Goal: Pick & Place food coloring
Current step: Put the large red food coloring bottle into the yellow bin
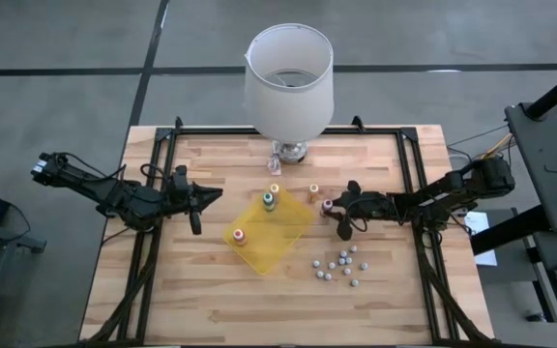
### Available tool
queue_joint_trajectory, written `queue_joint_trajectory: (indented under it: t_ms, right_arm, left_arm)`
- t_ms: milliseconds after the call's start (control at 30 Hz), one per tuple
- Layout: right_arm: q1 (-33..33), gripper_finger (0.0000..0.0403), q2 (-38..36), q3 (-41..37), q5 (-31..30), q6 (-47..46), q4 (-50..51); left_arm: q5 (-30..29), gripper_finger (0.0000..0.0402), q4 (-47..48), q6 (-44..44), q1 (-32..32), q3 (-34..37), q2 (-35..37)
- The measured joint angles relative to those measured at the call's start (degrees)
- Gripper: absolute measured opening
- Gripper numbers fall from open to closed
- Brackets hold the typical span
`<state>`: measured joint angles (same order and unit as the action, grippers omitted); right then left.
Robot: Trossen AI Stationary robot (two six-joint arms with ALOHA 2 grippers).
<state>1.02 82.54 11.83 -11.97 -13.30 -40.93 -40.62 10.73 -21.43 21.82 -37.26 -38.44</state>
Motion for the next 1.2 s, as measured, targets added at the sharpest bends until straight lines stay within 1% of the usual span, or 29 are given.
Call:
queue_joint_trajectory:
  t_ms: [133,300,400,500,667,767,933,1067,1200]
  right_arm:
    - [0.0,0.0110,0.0,0.3,0.0,0.0,0.0]
    - [0.0,0.0107,-0.9,1.5,2.8,-0.1,0.3]
    - [0.0,0.0108,-2.6,3.0,4.8,-0.9,3.1]
    - [0.0,0.0108,-6.2,5.6,5.2,-2.2,11.6]
    - [0.0,0.0108,-13.7,12.1,5.2,0.1,31.0]
    - [0.0,0.0108,-17.9,16.3,5.1,1.7,39.6]
    - [0.0,0.0108,-22.2,23.8,5.0,1.7,48.2]
    - [0.0,0.0108,-22.5,29.7,4.9,1.5,51.9]
    - [0.0,0.0108,-21.6,35.0,5.0,1.5,52.9]
  left_arm:
    - [0.0,0.0000,-0.7,0.0,0.0,-0.3,0.0]
    - [0.0,0.0000,-1.1,-0.1,0.0,-2.3,0.0]
    - [0.0,0.0000,-1.1,-1.2,0.0,-4.1,-0.2]
    - [0.0,0.0000,-1.1,-1.1,0.0,-5.9,-0.7]
    - [0.0,0.0003,-1.1,2.1,0.0,-8.8,-2.7]
    - [0.0,0.0024,-1.1,3.1,0.0,-10.3,-4.5]
    - [0.0,0.0085,-1.1,3.3,-0.1,-12.5,-7.5]
    - [0.0,0.0132,-1.1,4.2,-0.4,-14.6,-10.5]
    - [0.0,0.0164,-1.1,6.6,-1.1,-17.7,-14.4]
